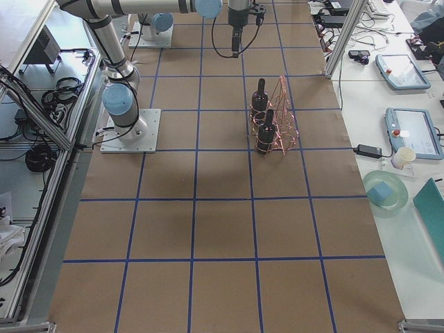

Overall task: Place wine into wine basket
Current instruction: 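Close the left gripper around the neck of the dark wine bottle, then carry the bottle with the left gripper toward the table center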

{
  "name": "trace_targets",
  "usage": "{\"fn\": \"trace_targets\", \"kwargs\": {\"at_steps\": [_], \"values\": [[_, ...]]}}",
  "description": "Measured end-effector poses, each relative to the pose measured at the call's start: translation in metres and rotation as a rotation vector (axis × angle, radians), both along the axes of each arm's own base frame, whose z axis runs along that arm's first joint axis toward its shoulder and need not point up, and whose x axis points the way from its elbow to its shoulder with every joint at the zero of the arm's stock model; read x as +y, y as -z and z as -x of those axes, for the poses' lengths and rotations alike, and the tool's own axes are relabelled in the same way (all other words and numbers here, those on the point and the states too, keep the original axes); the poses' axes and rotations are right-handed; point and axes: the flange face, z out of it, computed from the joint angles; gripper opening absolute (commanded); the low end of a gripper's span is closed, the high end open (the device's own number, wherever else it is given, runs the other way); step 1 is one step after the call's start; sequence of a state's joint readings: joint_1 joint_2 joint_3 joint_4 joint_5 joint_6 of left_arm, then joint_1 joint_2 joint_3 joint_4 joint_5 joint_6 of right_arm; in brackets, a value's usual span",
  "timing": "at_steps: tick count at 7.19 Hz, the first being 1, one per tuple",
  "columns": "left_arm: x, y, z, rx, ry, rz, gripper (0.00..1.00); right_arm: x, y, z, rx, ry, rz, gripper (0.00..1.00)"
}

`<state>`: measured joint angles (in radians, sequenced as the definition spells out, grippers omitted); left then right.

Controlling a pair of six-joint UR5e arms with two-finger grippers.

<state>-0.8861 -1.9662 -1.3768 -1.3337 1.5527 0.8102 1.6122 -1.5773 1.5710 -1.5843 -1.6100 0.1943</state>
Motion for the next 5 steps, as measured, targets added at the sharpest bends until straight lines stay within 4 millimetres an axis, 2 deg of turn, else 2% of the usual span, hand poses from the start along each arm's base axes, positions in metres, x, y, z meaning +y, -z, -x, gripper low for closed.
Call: {"fn": "trace_targets", "kwargs": {"at_steps": [1,5], "values": [[-0.001,0.0028,-0.0006,0.001,0.001,-0.002,0.0,0.0,0.0004,0.0,0.0,0.0,-0.001,0.98],[0.0014,0.0017,0.0005,-0.015,0.015,-0.022,0.0,0.0001,0.0006,0.0,0.0,0.0,-0.001,0.98]]}}
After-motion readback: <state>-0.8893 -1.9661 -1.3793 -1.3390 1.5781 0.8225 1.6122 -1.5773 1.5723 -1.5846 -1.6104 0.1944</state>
